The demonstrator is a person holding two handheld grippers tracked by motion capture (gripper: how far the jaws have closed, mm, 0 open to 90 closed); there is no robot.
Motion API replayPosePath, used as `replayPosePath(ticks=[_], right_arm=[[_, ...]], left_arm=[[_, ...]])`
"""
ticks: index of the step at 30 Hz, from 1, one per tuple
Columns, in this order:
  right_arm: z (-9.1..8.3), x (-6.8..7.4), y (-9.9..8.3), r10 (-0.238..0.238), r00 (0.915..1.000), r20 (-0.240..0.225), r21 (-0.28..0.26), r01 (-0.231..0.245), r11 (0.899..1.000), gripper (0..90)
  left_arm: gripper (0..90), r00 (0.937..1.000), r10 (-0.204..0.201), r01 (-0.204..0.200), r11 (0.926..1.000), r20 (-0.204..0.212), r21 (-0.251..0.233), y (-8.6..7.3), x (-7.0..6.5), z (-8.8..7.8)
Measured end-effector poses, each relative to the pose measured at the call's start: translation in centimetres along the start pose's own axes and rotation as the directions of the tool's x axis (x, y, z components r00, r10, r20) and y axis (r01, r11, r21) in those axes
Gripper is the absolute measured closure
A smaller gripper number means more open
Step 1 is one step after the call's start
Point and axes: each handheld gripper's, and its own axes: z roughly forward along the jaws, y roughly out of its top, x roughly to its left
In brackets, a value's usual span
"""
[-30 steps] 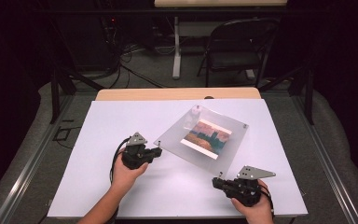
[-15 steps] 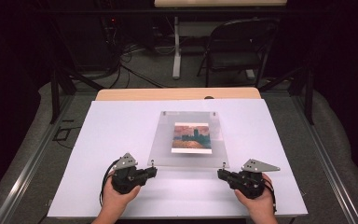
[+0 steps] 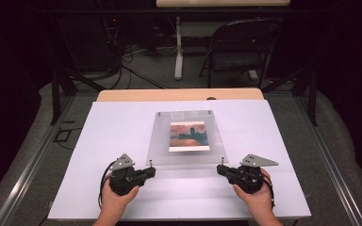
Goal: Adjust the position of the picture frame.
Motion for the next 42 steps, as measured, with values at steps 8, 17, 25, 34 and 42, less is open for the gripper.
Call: replayPosePath(ticks=[8,17,25,34,42], right_arm=[[1.0,-0.6,1.9,0.019,0.9998,0.002,-0.028,-0.019,0.999,85.6],[2.8,-1.8,3.5,0.025,0.9992,0.030,-0.045,-0.023,0.999,85.6],[3.8,-2.5,3.8,0.017,0.9986,0.051,-0.040,-0.015,0.999,85.6],[4.7,-2.7,2.5,0.006,0.9969,0.078,0.007,-0.007,1.000,85.5],[5.7,-2.8,1.8,-0.007,0.9961,0.088,0.042,0.003,0.999,85.4]], left_arm=[[85.3,0.9993,-0.028,0.028,0.9993,-0.022,-0.026,2.1,1.4,0.2],[85.3,0.9977,-0.039,0.038,0.9989,-0.056,-0.028,3.7,2.9,1.3],[85.3,0.9963,-0.043,0.041,0.9987,-0.074,-0.030,3.9,3.5,2.2],[85.3,0.9953,-0.028,0.028,0.9996,-0.093,0.002,2.4,3.9,3.4],[85.3,0.9924,-0.022,0.024,0.9995,-0.121,0.018,1.7,4.4,4.1]])
